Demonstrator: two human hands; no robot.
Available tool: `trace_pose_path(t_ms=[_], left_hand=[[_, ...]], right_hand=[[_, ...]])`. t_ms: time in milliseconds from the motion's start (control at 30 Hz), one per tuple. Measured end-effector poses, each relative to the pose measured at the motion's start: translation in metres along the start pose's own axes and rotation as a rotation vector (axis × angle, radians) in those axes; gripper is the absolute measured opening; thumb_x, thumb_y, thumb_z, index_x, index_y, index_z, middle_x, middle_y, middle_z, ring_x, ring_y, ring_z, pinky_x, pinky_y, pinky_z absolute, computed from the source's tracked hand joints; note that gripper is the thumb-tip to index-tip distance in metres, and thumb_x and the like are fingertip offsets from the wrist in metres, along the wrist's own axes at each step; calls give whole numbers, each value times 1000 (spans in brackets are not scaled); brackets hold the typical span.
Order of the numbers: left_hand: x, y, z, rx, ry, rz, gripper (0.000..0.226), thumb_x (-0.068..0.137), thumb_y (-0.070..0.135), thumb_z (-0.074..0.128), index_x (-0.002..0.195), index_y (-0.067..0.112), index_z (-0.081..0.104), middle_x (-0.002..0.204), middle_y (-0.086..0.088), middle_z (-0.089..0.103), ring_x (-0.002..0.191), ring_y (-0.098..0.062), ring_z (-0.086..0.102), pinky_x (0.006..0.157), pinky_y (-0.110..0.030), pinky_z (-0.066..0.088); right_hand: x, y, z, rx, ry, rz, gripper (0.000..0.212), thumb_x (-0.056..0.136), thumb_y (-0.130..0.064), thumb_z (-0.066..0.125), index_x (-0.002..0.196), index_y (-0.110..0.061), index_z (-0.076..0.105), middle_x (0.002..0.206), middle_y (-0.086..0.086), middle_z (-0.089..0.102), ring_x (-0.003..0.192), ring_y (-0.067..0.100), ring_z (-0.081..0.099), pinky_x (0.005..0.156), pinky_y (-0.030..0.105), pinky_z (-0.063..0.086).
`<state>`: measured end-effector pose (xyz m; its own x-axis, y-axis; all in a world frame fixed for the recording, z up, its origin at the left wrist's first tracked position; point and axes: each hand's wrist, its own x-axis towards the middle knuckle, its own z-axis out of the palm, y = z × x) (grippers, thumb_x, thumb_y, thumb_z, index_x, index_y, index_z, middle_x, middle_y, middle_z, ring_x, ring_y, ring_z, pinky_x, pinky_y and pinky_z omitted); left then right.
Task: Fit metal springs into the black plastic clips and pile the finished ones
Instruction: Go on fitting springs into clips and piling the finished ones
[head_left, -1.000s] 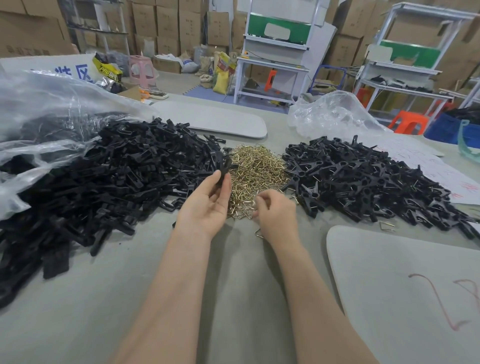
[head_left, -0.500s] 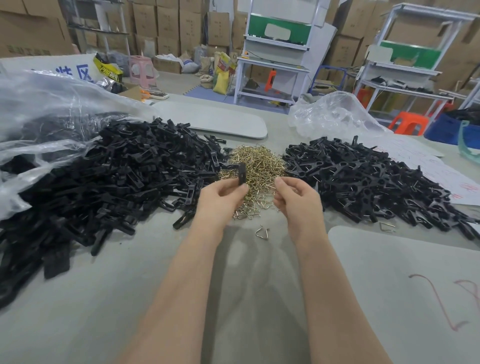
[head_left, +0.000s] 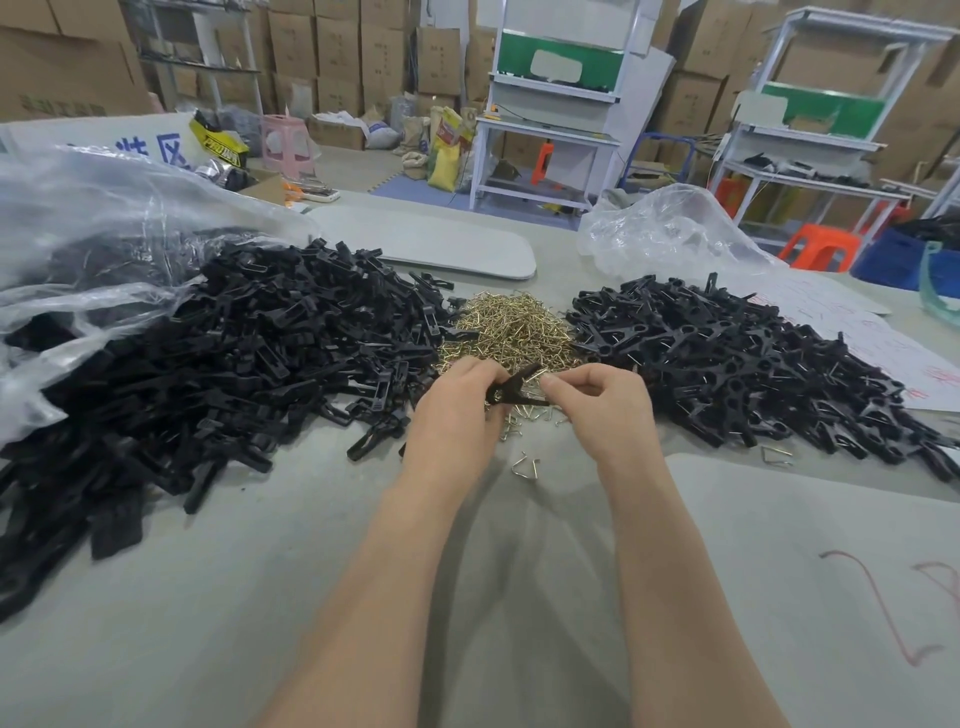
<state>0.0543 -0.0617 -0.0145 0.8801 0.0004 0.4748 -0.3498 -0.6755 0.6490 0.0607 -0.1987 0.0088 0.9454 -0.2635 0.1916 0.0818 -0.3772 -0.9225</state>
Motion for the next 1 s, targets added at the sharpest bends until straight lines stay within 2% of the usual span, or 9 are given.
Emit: trace_pose_path(t_ms=[233,433,567,633,700,800,900,967,1000], left_hand=[[0,1,-1,33,-58,10,21,85,12,66,105,19,65,104,6,59,92,-18,58,84,-39,48],[0,3,-2,36,-61,21,21,85,11,66,105,19,65,104,6,59,92,-17,57,83,-37,48],[0,1,-2,46,-81,35,20,85,12,67,104,18,65,103,6,59,91,-17,57,82,-37,47],[0,-1,-4,5,-107,33,18,84,12,68,100,18,66,100,6,60,88,-17,57,83,-38,48],[1,-2,-7,-87,-143,17,16,82,14,71,97,20,67,94,7,60,84,-14,58,83,-38,49],[0,2,-13,-266,-210,9,17,79,17,75,90,27,67,84,5,62,82,-13,62,84,-36,51],[-1,6,-17,-303,-232,59,23,77,15,76,83,34,64,78,8,62,79,-5,59,80,-24,49],[-1,7,-19,-306,-230,96,21,76,14,77,83,29,64,79,12,60,78,5,54,74,-9,41],[-1,8,-20,-307,-228,111,20,77,14,77,85,27,64,83,13,60,80,6,53,74,-8,40]], right_hand=[[1,2,2,-61,25,15,25,78,-21,74,57,-27,63,61,-6,64,65,13,57,71,31,45],[2,4,0,-85,31,23,29,78,-19,74,54,-27,61,56,-9,60,58,7,50,66,26,38],[0,4,1,-95,-16,28,26,78,-17,74,57,-26,63,54,-10,57,56,7,49,63,25,39],[0,3,-3,9,-102,81,20,79,-15,74,61,-20,66,51,-8,54,54,8,46,60,22,40],[1,2,-11,274,-265,200,17,78,-15,74,64,-14,64,52,-5,53,53,9,45,54,18,41],[-1,3,-19,594,-546,408,18,67,-31,72,72,-15,65,64,0,58,57,10,53,54,19,47],[-4,10,-17,676,-762,506,44,72,-43,62,101,-11,63,77,5,66,69,18,65,64,27,57],[-6,11,-15,670,-863,513,51,75,-49,55,105,-8,62,80,9,71,73,21,70,68,29,59],[-6,11,-14,659,-887,509,52,75,-50,52,102,-7,65,80,11,72,72,20,72,66,28,60]])
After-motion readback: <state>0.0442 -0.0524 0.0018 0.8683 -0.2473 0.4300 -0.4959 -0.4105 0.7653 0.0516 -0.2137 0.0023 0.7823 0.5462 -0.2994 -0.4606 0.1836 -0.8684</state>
